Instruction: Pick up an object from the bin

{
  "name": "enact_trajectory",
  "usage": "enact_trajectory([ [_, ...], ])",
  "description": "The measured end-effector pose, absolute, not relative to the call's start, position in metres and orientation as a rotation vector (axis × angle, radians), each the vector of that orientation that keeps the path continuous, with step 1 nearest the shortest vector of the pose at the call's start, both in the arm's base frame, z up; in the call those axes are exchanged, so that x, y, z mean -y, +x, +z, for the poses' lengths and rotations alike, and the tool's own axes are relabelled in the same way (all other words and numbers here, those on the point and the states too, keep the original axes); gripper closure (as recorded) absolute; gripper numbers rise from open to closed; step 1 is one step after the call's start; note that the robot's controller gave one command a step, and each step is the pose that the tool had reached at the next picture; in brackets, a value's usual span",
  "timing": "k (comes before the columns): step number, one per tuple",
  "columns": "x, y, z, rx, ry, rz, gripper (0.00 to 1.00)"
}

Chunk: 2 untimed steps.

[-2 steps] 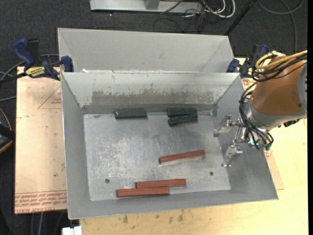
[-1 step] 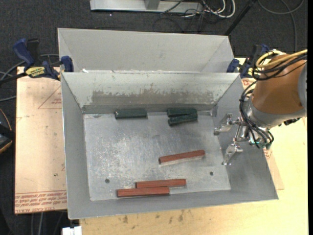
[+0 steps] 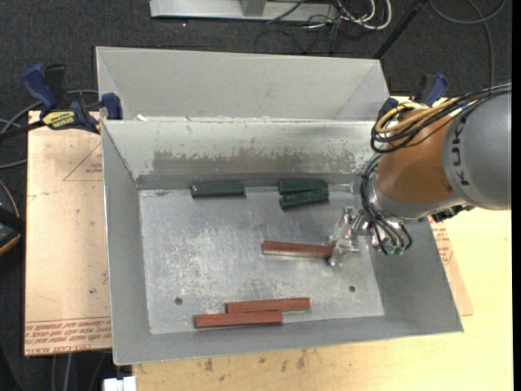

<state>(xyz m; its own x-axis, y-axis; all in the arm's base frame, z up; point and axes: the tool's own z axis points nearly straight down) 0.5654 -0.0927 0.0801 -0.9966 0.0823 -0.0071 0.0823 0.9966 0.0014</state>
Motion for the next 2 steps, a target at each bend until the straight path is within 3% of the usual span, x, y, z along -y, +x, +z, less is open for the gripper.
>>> enact_trajectory([
  [1, 0.093, 0.565, 0.080, -3.132, 0.129, 0.002, 1.00],
  [2, 0.090, 0.575, 0.256, -3.127, 0.141, -0.001, 1.00],
])
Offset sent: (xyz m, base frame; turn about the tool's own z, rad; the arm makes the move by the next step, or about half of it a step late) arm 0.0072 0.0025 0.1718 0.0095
